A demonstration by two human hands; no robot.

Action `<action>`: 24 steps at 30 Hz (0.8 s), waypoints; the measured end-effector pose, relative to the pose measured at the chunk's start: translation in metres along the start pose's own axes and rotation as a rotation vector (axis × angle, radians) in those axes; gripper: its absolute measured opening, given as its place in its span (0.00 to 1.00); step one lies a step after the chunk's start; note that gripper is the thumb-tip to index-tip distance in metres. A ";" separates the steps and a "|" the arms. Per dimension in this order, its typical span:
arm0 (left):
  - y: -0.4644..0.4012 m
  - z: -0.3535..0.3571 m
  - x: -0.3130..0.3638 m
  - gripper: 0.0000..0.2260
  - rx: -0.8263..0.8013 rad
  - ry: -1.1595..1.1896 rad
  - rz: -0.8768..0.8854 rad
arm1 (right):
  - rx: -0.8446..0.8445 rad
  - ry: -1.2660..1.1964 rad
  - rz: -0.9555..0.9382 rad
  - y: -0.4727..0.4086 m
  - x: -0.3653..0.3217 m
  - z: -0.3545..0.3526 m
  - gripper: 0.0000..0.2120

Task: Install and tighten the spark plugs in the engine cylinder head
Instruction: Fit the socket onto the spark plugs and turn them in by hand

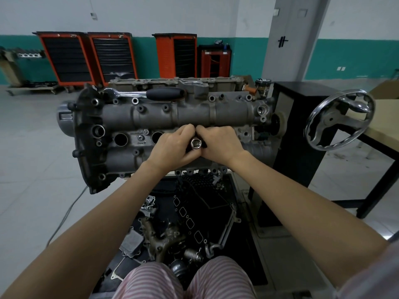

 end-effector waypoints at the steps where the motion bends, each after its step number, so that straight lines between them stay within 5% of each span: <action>1: 0.000 0.001 -0.001 0.09 -0.005 -0.005 -0.007 | -0.010 -0.007 -0.014 0.000 -0.001 0.000 0.11; 9: 0.000 0.004 -0.008 0.15 -0.007 -0.083 -0.047 | 0.118 -0.112 -0.034 0.005 -0.008 -0.019 0.12; 18: -0.001 -0.002 -0.002 0.14 0.004 -0.027 -0.048 | -0.008 -0.012 -0.024 0.000 -0.003 -0.001 0.11; 24: 0.000 0.004 -0.010 0.14 -0.031 -0.054 -0.080 | 0.072 -0.078 -0.015 0.002 -0.005 -0.013 0.07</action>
Point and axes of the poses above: each hand's wrist, its own y-axis away from the middle knuckle, its own z-axis out of the palm, x = y × z, the point moved 8 cm from there along -y, towards the middle knuckle, and after that the axes turned 4 degrees about -x, right-handed, at the moved point
